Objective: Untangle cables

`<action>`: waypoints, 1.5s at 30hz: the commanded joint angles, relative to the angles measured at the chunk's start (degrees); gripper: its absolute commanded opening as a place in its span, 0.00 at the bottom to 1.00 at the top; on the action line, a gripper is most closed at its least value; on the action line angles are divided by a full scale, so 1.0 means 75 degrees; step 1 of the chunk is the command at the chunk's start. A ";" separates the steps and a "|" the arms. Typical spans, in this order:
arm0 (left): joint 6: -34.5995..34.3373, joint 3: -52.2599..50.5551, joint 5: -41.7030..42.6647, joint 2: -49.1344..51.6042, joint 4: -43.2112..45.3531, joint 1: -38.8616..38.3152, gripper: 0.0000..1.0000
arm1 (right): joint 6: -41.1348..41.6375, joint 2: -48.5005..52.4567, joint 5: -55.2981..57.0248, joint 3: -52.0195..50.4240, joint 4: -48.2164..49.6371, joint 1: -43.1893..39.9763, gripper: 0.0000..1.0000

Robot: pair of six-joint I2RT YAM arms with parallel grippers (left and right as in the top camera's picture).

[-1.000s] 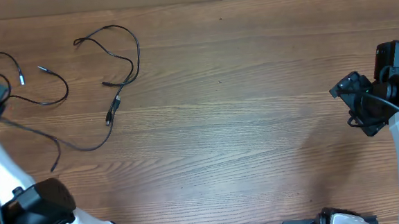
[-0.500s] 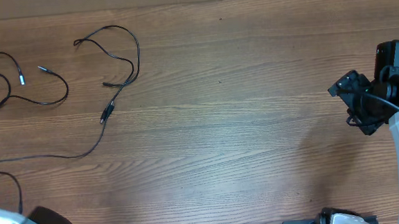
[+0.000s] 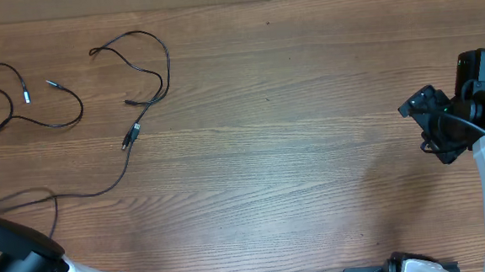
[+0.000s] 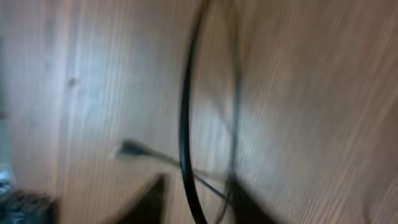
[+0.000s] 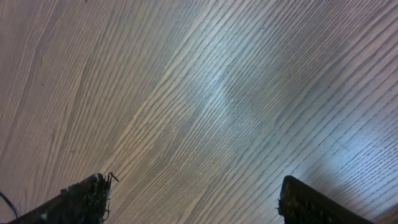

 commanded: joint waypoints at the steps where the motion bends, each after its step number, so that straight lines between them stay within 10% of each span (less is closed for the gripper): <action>1: -0.0131 -0.0452 0.0125 -0.0026 0.0437 -0.0227 0.54 | 0.0038 0.0003 -0.0012 -0.0003 0.0096 -0.0029 0.86; 7: -0.0131 -0.0586 0.0140 -0.0026 0.0577 -0.0519 1.00 | 0.0038 0.0003 -0.0012 -0.0003 0.0219 -0.0029 0.87; 21: 0.0166 -0.0586 0.2206 -0.0026 0.0848 -0.2090 1.00 | 0.0038 0.0003 -0.0012 -0.0003 0.0300 -0.0029 0.87; 35: 0.0157 -0.0615 0.1215 -0.0026 0.1373 -0.5767 1.00 | 0.0035 0.0003 -0.0012 -0.0003 0.0306 -0.0029 0.88; 45: -0.0466 -0.1221 -0.1696 -0.0023 0.0632 -0.7723 0.19 | 0.0035 0.0003 -0.0009 -0.0003 0.0213 -0.0029 0.87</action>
